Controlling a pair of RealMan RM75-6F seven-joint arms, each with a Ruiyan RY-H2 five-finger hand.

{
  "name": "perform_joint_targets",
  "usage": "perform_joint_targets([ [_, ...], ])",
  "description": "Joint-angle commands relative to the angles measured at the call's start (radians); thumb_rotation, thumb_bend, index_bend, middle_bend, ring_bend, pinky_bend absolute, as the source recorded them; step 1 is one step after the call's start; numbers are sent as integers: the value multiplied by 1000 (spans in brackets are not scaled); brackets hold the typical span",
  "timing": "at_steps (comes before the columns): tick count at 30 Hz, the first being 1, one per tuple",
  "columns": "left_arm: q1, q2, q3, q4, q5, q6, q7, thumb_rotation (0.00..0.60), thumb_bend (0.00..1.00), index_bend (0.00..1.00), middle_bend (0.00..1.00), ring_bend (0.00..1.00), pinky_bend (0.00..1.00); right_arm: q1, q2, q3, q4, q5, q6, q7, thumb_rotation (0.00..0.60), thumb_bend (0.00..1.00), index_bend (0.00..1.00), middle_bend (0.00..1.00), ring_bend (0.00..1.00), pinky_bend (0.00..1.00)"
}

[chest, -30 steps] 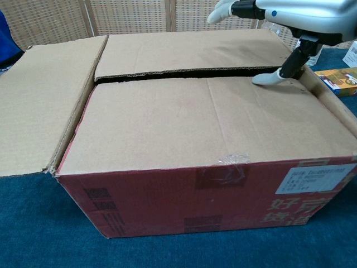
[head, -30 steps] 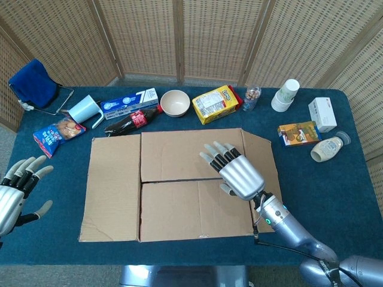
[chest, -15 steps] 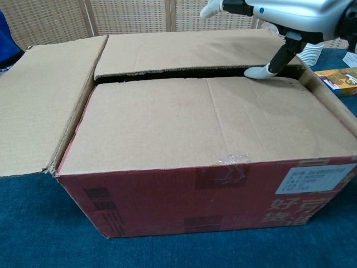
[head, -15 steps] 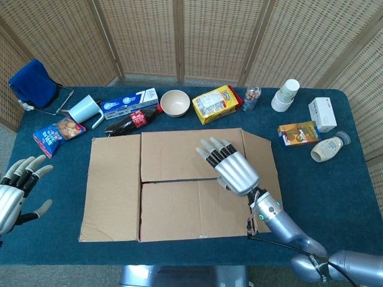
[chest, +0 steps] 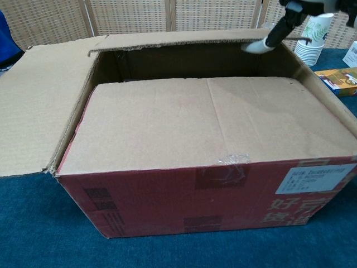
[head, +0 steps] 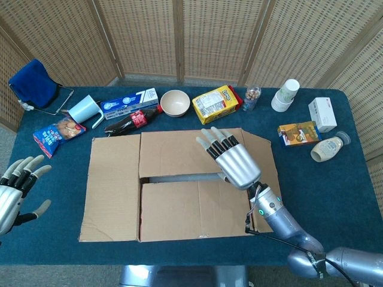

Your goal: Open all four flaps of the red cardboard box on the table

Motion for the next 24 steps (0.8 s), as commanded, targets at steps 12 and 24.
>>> perform_joint_targets([
  [12,-1,0,0,0,1,-3,2,599,5,140,0,0,93,79,14,141,10,155,16,-35,600,282,0,1,0,194],
  [24,0,-1,0,0,0,-2,7,598,4,140,0,0,93,183,-80,183,206,270,8,-86,600,280,0,2,0,193],
])
